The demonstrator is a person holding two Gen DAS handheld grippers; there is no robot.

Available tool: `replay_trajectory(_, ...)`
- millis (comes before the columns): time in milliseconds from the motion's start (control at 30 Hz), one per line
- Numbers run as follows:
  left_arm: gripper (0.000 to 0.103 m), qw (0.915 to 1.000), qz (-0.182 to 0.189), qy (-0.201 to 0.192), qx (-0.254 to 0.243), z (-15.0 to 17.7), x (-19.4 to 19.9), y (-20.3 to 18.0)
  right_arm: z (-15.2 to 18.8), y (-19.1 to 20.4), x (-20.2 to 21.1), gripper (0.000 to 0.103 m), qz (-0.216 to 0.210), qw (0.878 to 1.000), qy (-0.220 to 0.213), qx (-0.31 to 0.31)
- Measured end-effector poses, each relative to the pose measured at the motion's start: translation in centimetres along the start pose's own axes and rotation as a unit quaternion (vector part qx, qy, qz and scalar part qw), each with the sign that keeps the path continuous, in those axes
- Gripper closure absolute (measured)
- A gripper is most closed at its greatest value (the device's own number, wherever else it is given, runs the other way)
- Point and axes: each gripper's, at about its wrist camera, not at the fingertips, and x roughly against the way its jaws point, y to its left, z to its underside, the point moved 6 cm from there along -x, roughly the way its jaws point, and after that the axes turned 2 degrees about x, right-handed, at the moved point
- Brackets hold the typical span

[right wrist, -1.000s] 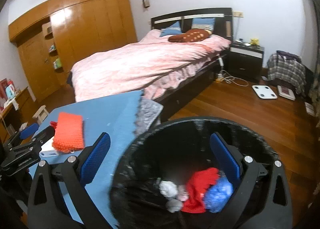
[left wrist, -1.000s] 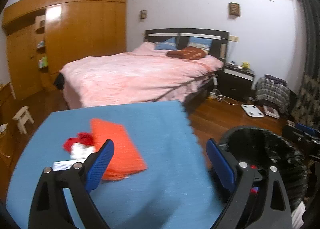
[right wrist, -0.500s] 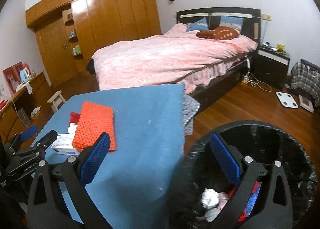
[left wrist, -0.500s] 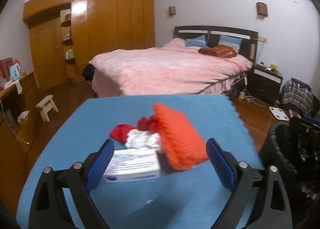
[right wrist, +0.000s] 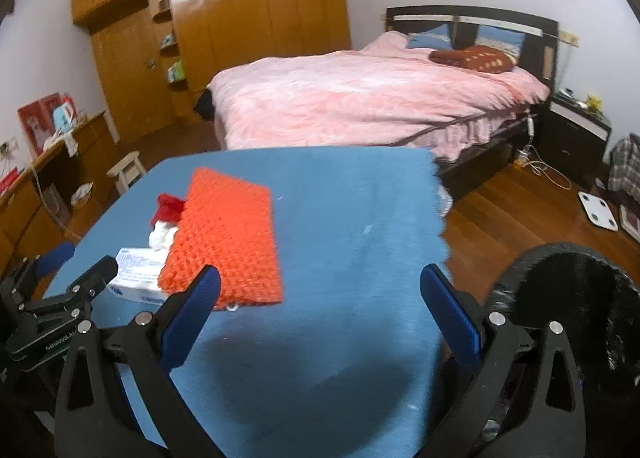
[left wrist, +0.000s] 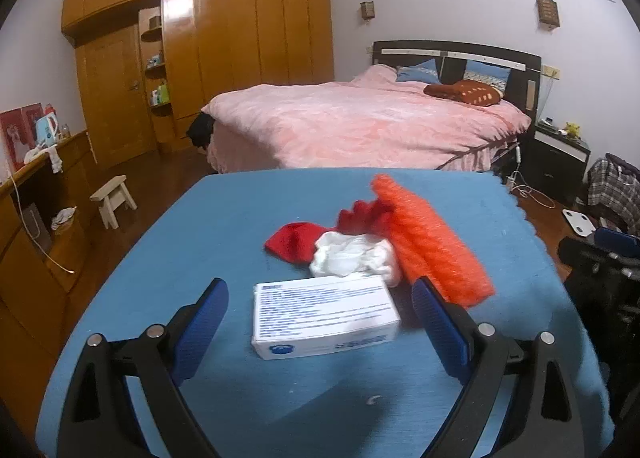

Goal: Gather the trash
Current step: 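Move both tools back to the remaining pile on the table, then grasp the orange mesh pad with the right gripper while the left gripper grasps another orange mesh pad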

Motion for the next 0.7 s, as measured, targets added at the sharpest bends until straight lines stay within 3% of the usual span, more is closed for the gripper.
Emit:
replay_trajectory(500,0.012,0.9994,-0.022,0.008,0.025,0.7,-1.2,4.0,0.9,6.7,-3.9,0.006,-0.052,0.997,0.029,0.057)
replay_trajectory(600,0.012,0.9993,-0.022,0.009,0.029,0.9,-1.3,4.4,1.0,7.2,-4.6,0.015,-0.057,0.996,0.035,0.061)
replay_trajectory(633,0.012,0.9993,-0.022,0.009,0.031,1.0,-1.3,4.5,1.0,7.3,-4.8,0.022,-0.059,0.996,0.038,0.062)
replay_trajectory(700,0.012,0.9992,-0.021,0.010,0.032,1.0,-1.4,4.6,1.1,7.6,-5.3,0.024,-0.063,0.995,0.045,0.064)
